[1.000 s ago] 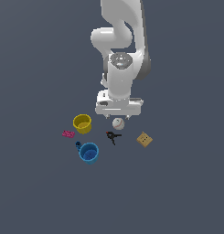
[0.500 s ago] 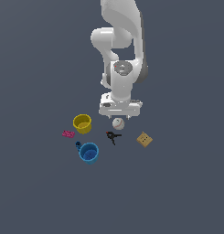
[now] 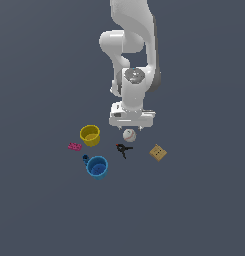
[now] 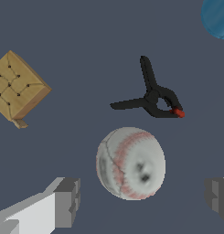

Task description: Pick up a designated object from a clutter of objects.

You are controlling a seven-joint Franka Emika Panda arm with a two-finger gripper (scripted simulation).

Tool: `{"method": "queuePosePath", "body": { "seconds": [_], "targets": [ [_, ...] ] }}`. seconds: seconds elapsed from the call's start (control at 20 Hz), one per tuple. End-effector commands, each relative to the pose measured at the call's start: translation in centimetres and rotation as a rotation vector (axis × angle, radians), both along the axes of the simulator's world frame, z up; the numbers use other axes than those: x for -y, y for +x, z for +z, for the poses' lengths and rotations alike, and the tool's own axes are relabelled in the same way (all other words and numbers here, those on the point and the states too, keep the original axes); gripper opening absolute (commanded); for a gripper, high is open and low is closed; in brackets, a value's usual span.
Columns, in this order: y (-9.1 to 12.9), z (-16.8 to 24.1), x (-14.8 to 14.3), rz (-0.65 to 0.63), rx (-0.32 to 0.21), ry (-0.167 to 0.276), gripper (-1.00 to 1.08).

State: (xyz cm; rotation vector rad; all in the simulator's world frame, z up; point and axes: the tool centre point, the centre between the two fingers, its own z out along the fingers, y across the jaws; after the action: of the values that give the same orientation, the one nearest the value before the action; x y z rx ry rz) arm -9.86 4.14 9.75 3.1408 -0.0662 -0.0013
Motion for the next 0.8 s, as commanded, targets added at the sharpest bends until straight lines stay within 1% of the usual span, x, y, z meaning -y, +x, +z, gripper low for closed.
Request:
{"method": "queuePosePath", "body": {
  "seconds": [0.0, 0.5, 0.75],
  "targets": [
    [0.0, -0.3, 0.0, 0.0, 0.0, 0.0, 1.0],
    [-0.2, -4.0, 0.0, 0.0, 0.0, 0.0, 1.0],
    [-0.2, -4.8, 0.0, 0.0, 0.0, 0.0, 1.0]
  ]
}}
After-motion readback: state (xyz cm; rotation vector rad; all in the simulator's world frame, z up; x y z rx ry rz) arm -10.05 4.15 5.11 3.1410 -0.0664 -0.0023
